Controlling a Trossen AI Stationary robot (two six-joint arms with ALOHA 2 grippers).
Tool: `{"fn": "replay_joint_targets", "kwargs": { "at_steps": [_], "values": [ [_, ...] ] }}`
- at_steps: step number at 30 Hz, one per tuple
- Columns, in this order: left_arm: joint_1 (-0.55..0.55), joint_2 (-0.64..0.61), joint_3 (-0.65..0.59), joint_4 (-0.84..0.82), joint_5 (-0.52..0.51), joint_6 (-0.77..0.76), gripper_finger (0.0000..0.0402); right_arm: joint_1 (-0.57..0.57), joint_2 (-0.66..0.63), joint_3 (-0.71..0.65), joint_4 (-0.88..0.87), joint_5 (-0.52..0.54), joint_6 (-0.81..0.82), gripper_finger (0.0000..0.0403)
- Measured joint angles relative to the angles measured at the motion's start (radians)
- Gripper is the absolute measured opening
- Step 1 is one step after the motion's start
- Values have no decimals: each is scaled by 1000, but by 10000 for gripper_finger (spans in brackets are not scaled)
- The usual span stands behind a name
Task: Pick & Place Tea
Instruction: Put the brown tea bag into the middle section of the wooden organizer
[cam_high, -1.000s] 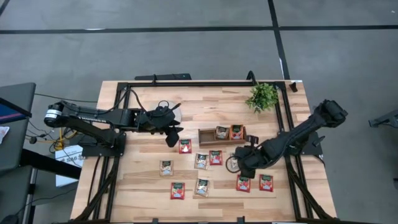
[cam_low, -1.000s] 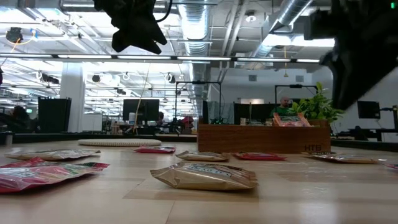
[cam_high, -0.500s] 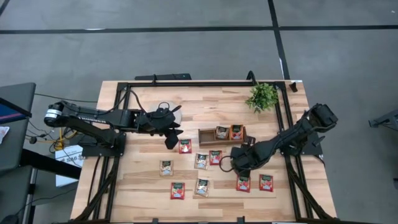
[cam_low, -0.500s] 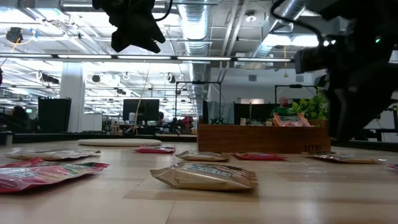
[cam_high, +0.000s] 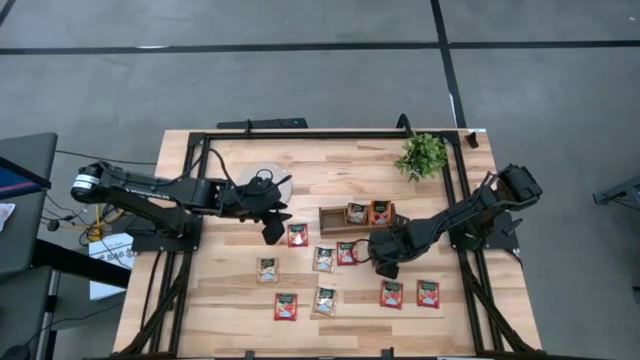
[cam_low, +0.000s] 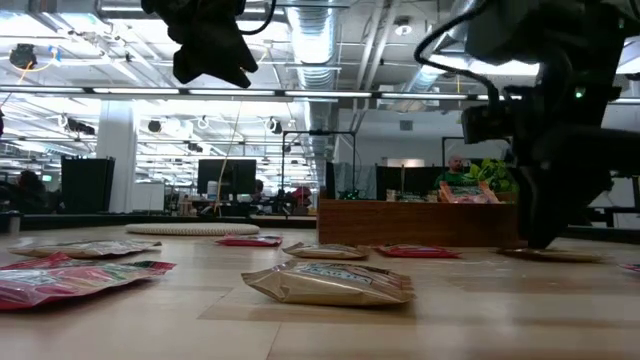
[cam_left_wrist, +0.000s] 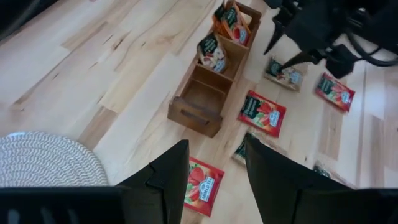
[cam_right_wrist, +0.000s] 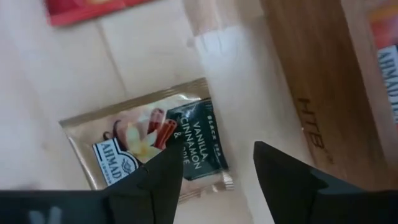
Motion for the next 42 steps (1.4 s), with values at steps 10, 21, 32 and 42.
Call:
{"fn": "replay_joint_targets", "kwargs": {
  "at_steps": [10, 21, 32, 42],
  "values": [
    [-5, 0, 0, 0, -1, 0, 149, -37, -6, -58, 88, -56, 24, 184],
    [-5, 0, 0, 1, 0, 0, 149, -7, -3, -60, 86, -64, 25, 89],
    [-5, 0, 0, 1, 0, -6, 149, -7, -5, -61, 77, -81, 65, 9],
    [-5, 0, 0, 8, 0, -19, 149, 6, -156, -11, -50, -98, 80, 1]
  ]
}}
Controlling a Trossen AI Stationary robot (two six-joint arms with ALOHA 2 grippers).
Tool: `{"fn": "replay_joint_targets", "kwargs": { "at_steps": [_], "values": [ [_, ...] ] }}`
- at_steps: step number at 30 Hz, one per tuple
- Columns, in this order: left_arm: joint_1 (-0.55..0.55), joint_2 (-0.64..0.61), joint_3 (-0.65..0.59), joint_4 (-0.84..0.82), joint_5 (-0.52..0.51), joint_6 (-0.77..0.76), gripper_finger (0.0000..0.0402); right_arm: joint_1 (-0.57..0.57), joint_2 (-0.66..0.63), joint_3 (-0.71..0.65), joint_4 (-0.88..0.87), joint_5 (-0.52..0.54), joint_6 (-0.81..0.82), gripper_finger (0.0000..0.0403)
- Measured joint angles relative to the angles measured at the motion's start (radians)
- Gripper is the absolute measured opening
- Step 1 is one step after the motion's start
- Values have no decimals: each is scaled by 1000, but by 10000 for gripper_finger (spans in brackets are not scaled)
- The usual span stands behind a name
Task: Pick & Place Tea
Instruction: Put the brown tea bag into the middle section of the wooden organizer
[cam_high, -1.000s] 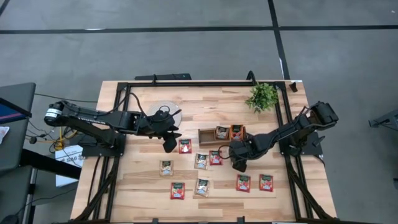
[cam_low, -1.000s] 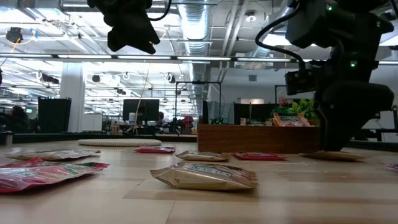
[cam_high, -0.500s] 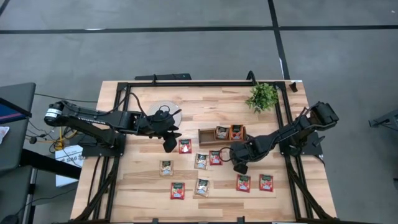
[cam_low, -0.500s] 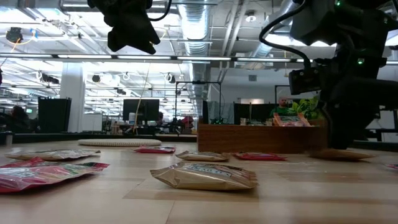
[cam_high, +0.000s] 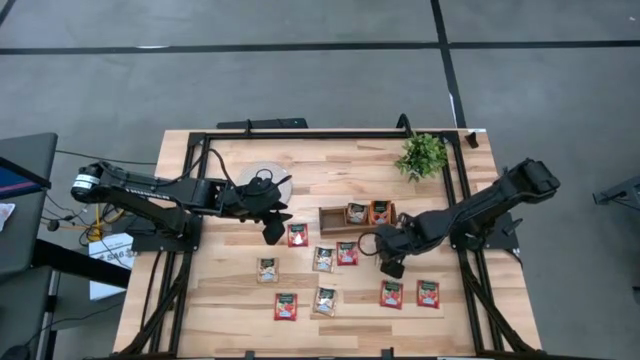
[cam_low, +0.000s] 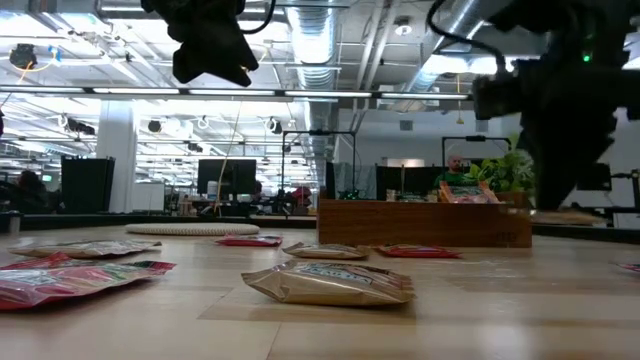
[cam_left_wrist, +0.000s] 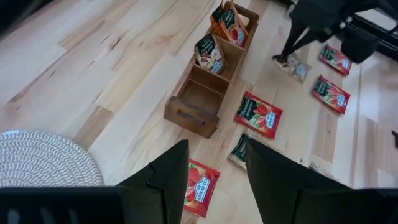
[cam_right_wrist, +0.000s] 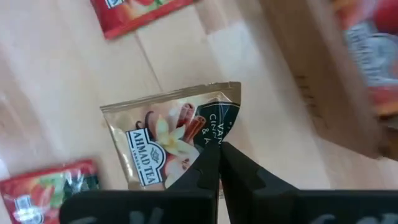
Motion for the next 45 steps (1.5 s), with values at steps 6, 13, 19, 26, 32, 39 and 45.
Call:
{"fn": "replay_joint_targets", "kwargs": {
  "at_steps": [6, 13, 19, 26, 32, 39, 45],
  "values": [
    [0, 0, 0, 12, 0, 0, 149, 28, -93, 90, -80, 54, -22, 1],
    [0, 0, 0, 27, -1, 15, 149, 0, -81, 246, -131, 349, -222, 0],
    [0, 0, 0, 28, -3, 16, 149, -61, 25, 290, -125, 527, -377, 0],
    [0, 0, 0, 27, -11, 20, 149, -78, 178, 316, -122, 681, -435, 0],
    [0, 0, 0, 27, -12, 20, 149, -79, 273, 360, -142, 747, -436, 0],
    [0, 0, 0, 23, -12, 20, 149, -79, 358, 376, -148, 776, -434, 0],
    [0, 0, 0, 17, -12, 20, 149, -85, 402, 376, -172, 777, -368, 0]
  ]
}}
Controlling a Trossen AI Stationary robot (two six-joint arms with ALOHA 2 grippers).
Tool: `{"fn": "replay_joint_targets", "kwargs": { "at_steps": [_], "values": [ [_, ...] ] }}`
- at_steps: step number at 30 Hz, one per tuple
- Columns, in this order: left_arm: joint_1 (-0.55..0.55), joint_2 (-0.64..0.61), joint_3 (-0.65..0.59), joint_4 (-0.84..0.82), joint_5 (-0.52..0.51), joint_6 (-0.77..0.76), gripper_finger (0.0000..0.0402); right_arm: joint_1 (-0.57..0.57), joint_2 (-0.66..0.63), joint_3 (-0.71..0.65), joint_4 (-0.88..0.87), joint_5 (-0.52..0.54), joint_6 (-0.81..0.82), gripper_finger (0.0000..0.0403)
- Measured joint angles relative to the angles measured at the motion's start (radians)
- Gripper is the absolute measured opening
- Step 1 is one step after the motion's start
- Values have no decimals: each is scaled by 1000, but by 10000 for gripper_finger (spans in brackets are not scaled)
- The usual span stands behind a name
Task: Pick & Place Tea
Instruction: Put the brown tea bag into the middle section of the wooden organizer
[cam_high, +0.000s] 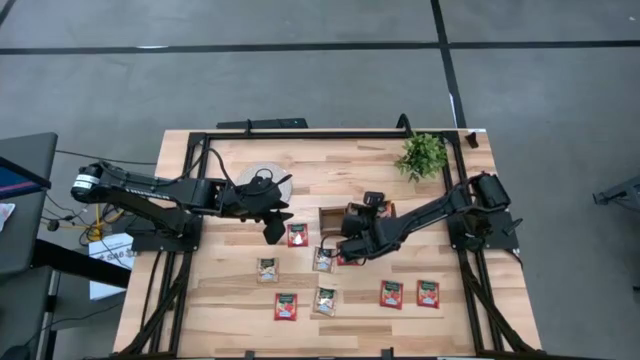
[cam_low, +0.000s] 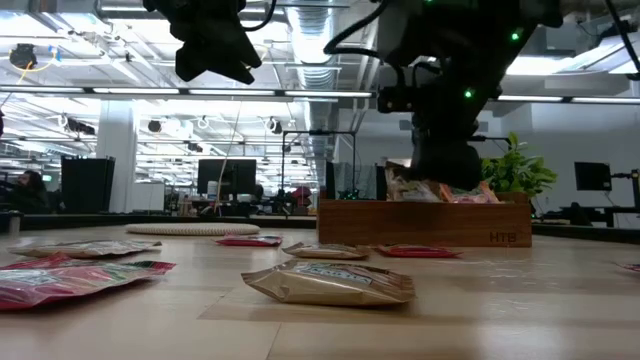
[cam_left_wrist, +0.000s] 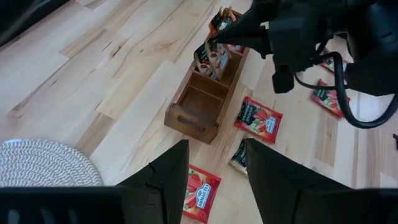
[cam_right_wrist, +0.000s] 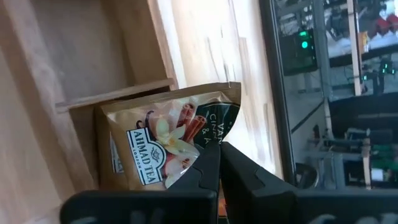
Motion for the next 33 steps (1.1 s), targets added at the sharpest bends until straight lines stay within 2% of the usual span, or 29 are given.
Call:
{"fn": "replay_joint_targets", "kwargs": {
  "at_steps": [6, 33],
  "values": [
    [0, 0, 0, -1, 0, 1, 149, -11, 1, 0, -13, 2, 55, 0],
    [0, 0, 0, -1, 0, 1, 149, -35, 0, 0, -6, -39, 76, 0]
  ]
}}
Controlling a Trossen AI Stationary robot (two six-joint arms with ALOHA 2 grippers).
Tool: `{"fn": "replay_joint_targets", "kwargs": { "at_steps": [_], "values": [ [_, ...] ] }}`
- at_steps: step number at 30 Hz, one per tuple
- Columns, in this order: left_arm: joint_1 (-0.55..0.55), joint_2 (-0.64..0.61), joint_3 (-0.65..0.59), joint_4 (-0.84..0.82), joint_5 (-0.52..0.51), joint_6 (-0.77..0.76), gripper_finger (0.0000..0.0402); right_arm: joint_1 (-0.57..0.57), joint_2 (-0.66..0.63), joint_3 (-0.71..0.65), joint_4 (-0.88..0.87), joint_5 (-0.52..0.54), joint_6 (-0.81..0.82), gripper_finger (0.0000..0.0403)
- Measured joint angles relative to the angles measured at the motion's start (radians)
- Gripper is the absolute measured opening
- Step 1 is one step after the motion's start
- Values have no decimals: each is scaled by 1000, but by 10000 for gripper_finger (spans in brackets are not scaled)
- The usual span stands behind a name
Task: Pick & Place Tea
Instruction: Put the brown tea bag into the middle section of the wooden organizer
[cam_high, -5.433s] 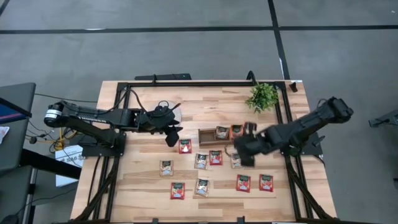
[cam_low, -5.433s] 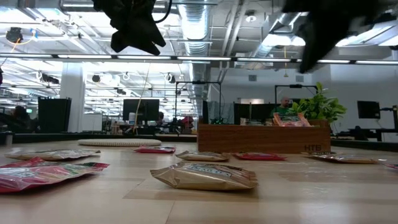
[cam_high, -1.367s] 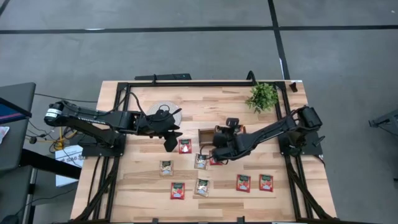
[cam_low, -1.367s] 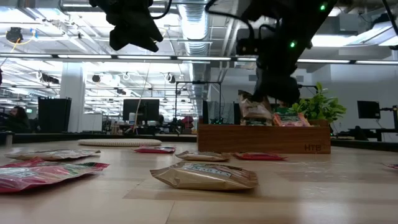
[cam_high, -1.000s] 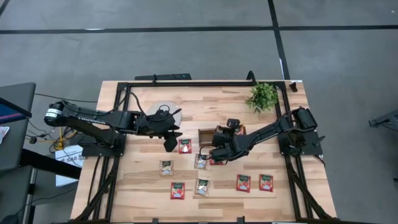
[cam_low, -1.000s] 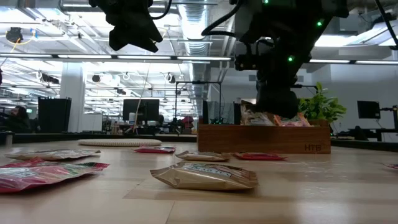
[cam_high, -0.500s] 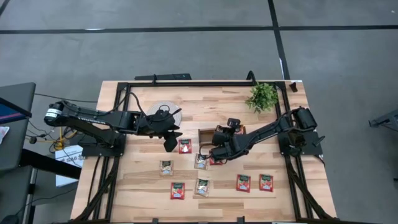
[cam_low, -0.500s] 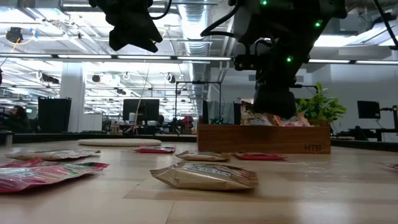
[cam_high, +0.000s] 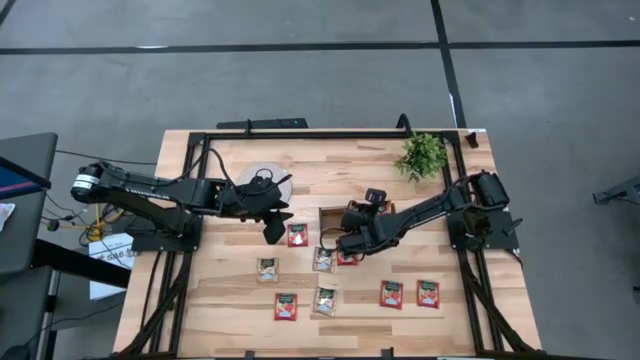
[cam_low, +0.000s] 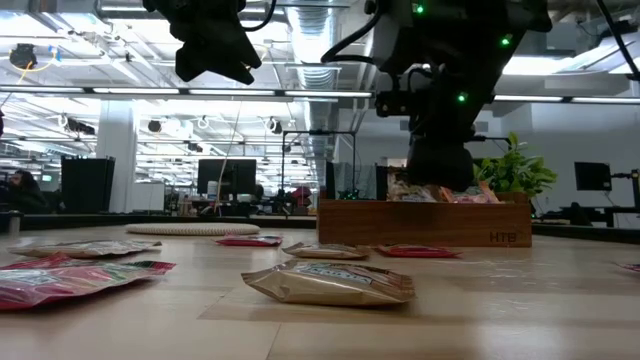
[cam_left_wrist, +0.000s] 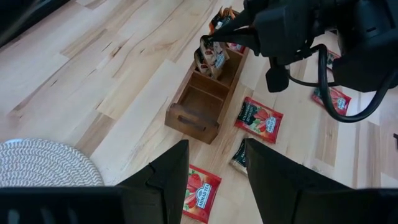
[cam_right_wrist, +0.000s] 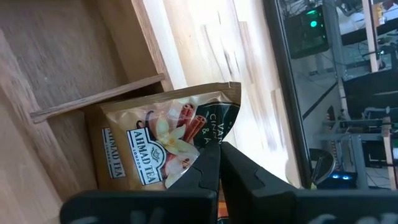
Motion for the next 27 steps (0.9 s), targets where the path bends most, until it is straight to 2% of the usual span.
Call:
{"fn": "replay_joint_targets", "kwargs": {
  "at_steps": [27],
  "values": [
    [0, 0, 0, 24, 0, 2, 149, -20, -1, 0, 3, -50, -11, 0]
  ]
}}
